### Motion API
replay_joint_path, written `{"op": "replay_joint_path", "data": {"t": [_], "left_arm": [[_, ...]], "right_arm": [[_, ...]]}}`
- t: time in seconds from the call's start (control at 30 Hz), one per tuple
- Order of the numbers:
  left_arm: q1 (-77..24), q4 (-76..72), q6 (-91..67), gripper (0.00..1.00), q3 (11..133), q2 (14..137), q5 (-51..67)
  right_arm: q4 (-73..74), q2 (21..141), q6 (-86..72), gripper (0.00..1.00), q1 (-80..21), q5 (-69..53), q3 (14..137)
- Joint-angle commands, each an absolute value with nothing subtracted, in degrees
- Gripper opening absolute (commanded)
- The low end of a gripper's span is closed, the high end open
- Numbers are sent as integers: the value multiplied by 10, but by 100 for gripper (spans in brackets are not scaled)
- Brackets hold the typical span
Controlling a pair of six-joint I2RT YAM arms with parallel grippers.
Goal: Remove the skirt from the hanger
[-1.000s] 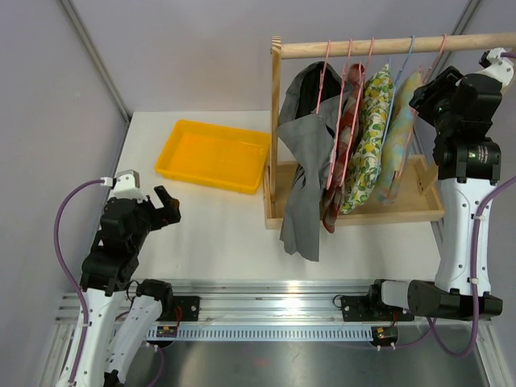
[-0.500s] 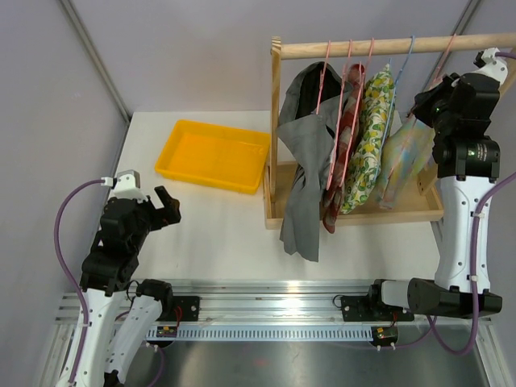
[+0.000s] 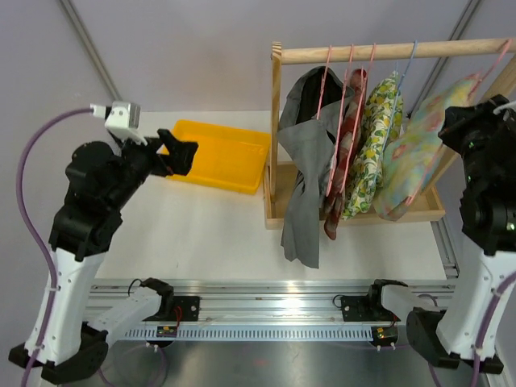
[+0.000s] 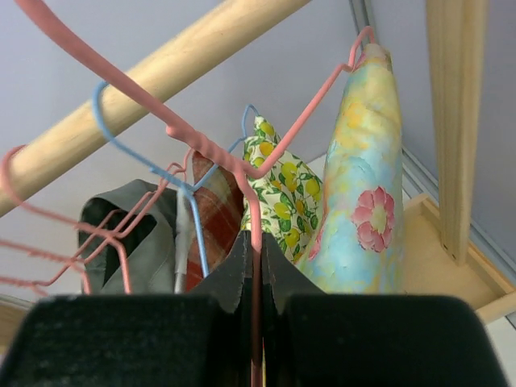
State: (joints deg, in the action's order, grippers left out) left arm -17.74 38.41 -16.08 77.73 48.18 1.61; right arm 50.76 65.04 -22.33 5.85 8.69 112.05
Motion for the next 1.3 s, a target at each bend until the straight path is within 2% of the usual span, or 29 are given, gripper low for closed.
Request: {"op": "replay_joint_path", "data": {"t": [0.0,0.13,0.23,0.33,0.37,0.47,0.67,1.03,1.27], "left_arm": [[-254,358,-122,99,920,557,66],[-351,364,-88,99,1043,637,68],[-434,332,-80,99,1077,671,121],[-538,281,-68,99,1049,686,153],[-593,266,-63,99,1038,688,155],[-698,209,-48,99,996,700,126],[-843,99,-19,99,933,713,61],[-879,3,-23,99,888,715,-24],[-897,58,-4,99,875,725,-184]], "right_arm": [[524,578,-225,0,60,105,1155],[545,550,-221,0,60,108,1197],[560,545,-241,0,60,35,1247],[513,519,-278,0,60,-115,1239],[465,510,-293,0,60,-195,1229],[336,463,-365,0,60,-338,1167],[136,418,-552,0,60,-449,1060],[40,374,-673,0,60,-469,955],[49,375,-672,0,60,-475,967]]}}
